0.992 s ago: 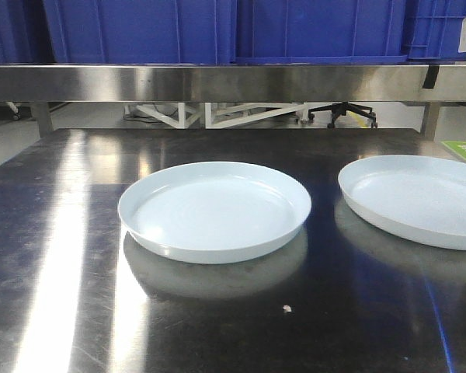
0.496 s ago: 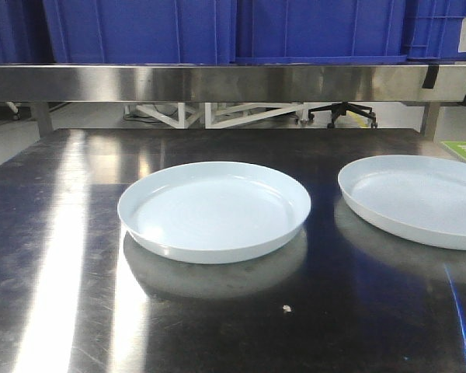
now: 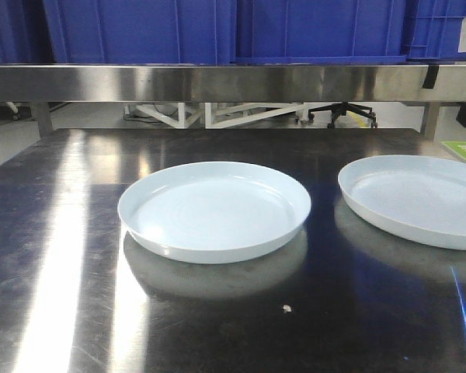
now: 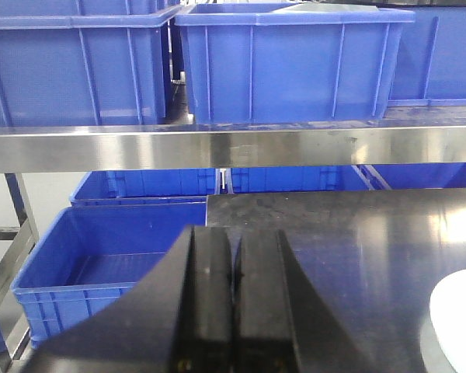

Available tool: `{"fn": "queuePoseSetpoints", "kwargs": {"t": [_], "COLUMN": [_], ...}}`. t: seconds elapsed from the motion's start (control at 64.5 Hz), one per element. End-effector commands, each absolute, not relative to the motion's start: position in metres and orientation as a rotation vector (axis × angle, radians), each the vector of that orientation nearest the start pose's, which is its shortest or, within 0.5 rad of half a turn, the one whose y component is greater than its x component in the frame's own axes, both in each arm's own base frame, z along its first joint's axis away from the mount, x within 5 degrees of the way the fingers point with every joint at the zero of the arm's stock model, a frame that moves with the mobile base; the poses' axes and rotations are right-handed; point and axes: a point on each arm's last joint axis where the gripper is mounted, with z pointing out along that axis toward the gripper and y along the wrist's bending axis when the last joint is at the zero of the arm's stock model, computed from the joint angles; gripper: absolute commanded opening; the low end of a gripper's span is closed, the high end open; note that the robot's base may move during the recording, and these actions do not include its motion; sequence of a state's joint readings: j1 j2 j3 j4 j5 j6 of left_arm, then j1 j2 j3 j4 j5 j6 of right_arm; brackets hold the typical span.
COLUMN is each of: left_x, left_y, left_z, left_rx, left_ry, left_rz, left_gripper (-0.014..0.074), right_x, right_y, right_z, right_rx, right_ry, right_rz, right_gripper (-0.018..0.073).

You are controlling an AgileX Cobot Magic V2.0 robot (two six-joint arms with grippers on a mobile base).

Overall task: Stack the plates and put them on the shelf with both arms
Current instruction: 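Move the right gripper to the rim of the other white plate and grasp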

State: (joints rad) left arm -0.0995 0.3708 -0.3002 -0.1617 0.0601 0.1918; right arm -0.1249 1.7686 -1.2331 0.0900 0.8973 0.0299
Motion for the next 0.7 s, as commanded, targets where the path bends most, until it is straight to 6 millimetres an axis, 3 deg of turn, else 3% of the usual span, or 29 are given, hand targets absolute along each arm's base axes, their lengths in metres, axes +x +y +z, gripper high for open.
{"fn": "queuePoseSetpoints", "kwargs": {"t": [0.0, 0.341, 0.496, 0.682], "left_x": [0.091, 0.091, 0.091, 0.091], "left_y": [-0.009, -0.009, -0.009, -0.009], "left_z": [0.3, 0.3, 0.3, 0.3], "left_rx": [0.09, 0.09, 0.09, 0.09], "left_ry": [1.508, 1.508, 1.508, 1.508], "left_rz": [-0.055, -0.055, -0.055, -0.055], "left_gripper": [0.0082, 0.0082, 0.0082, 0.0082], "right_x": [0.35, 0.352, 0.351, 0.347], "right_y": [-0.039, -0.038, -0.038, -0.04], "right_z": [0.24, 0.235, 0.237, 0.248], "right_rx": [0.276, 0.287, 0.287, 0.292], "right_ry": [2.799, 2.812, 2.81, 2.78], "right_rz": [0.095, 0.11, 0.112, 0.111], "right_gripper": [0.0273, 0.0213, 0.004, 0.0057]}}
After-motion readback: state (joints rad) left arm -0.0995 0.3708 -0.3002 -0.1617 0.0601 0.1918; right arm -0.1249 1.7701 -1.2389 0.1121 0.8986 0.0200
